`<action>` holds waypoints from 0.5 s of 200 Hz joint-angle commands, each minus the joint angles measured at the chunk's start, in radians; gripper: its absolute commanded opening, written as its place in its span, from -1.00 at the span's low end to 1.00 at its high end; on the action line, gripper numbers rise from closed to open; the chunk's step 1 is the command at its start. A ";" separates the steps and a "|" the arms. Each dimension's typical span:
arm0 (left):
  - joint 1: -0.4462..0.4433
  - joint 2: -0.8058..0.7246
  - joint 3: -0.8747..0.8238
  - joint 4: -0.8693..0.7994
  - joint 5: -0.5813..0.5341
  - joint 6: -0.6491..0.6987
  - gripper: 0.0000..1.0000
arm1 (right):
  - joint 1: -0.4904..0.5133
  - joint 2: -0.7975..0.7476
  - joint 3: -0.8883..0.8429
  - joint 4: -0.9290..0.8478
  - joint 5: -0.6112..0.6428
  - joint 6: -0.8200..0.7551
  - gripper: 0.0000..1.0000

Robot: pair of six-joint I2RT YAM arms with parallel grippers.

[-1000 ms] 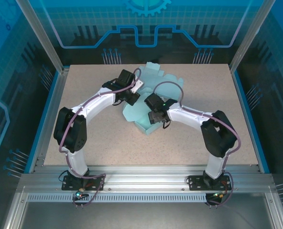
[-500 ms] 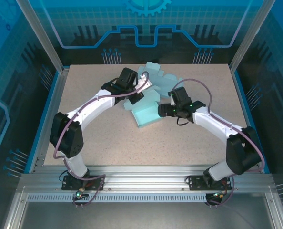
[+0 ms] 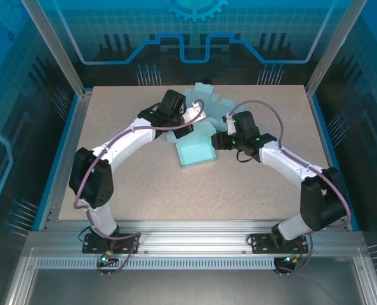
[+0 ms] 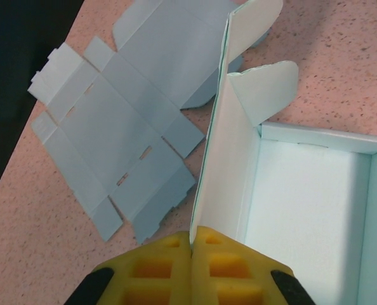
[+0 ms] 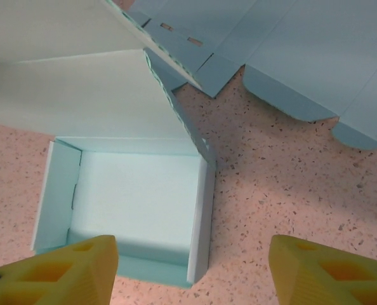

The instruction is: Fold the paper box

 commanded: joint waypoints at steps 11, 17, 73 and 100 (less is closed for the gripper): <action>0.003 0.028 0.045 0.015 0.087 0.033 -0.84 | -0.016 0.042 0.039 0.039 0.003 -0.040 0.22; 0.005 0.033 0.050 0.011 0.088 0.033 -0.84 | -0.020 0.047 0.039 0.044 -0.002 -0.042 0.21; 0.008 0.045 0.061 -0.005 0.110 0.039 -0.80 | -0.031 0.113 0.064 0.076 0.004 -0.049 0.02; 0.008 0.044 0.062 -0.007 0.123 0.040 -0.79 | -0.044 0.150 0.084 0.094 -0.008 -0.053 -0.07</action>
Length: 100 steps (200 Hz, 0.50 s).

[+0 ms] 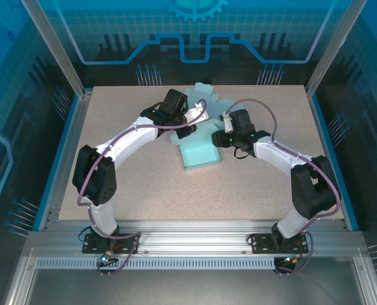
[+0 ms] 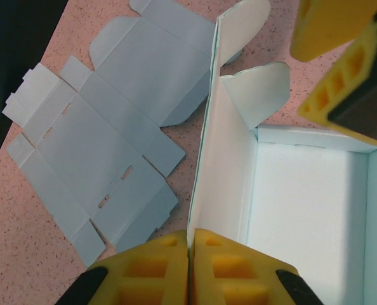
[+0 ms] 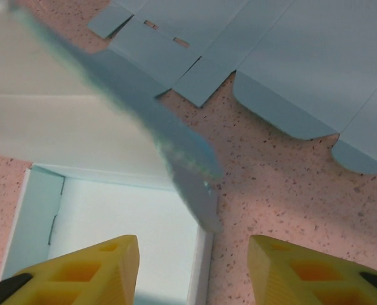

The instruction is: Fold the paper box

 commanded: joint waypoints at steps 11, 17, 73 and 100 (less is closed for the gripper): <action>0.005 0.013 0.035 -0.007 0.054 0.023 -0.79 | -0.028 0.049 0.045 0.050 -0.025 -0.016 -0.12; 0.007 0.014 0.036 -0.010 0.058 0.023 -0.79 | -0.028 0.057 0.050 0.052 -0.027 -0.016 -0.14; 0.012 0.035 0.059 -0.026 0.042 -0.010 -0.56 | -0.031 0.088 0.059 0.076 -0.058 -0.012 -0.69; 0.019 0.047 0.131 -0.080 -0.034 -0.125 -0.05 | -0.029 0.078 0.046 0.073 -0.049 -0.013 -0.84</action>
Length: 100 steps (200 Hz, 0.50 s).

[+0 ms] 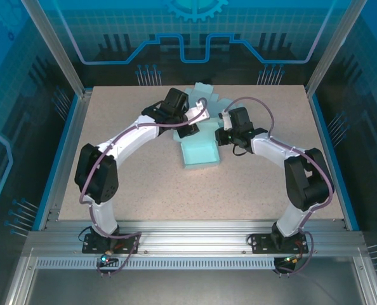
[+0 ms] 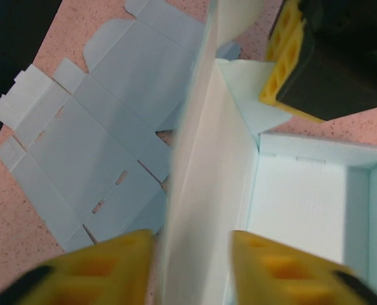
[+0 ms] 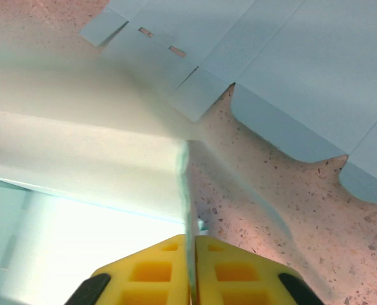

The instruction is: Fold the paper box

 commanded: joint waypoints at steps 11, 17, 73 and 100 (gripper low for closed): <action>0.014 -0.016 0.055 -0.017 -0.109 -0.143 -0.05 | -0.006 -0.007 0.005 0.019 -0.010 -0.001 -0.87; 0.013 -0.037 0.035 0.007 -0.137 -0.173 -0.04 | -0.006 -0.012 0.000 0.020 -0.009 -0.003 -0.88; 0.070 -0.337 -0.322 0.164 -0.239 -0.454 0.34 | 0.022 -0.049 -0.009 -0.024 0.027 -0.027 -0.93; 0.134 -0.425 -0.503 0.241 -0.175 -0.516 0.27 | 0.031 -0.057 -0.010 -0.049 0.008 -0.043 -0.98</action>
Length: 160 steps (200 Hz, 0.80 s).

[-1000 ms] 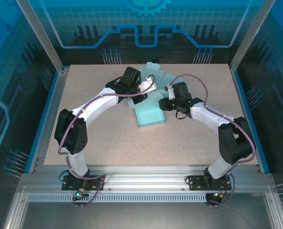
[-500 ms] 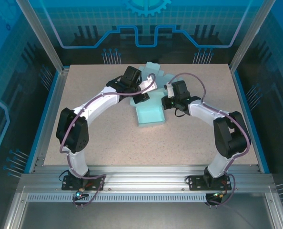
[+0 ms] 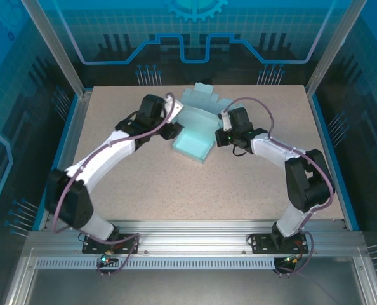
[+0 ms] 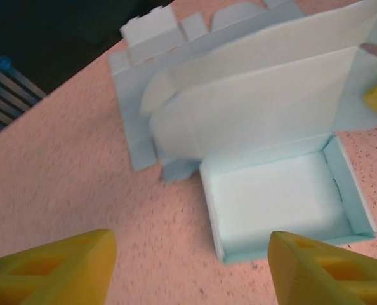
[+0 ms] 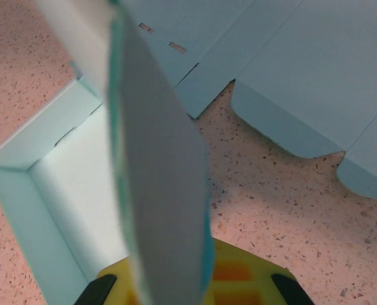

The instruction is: Fold the paper box

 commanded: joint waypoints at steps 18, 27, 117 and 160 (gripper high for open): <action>0.116 -0.057 -0.199 0.168 0.118 -0.147 0.26 | 0.018 -0.050 -0.009 -0.045 -0.059 -0.051 -1.00; 0.152 -0.048 -0.218 0.203 0.176 -0.165 0.26 | 0.020 -0.054 -0.008 -0.056 -0.076 -0.067 -1.00; 0.229 0.136 -0.164 0.326 0.483 -0.148 0.24 | 0.025 -0.055 0.018 -0.152 -0.238 -0.209 -1.00; 0.229 0.184 -0.126 0.296 0.505 -0.130 0.18 | 0.029 -0.037 0.044 -0.166 -0.234 -0.219 -1.00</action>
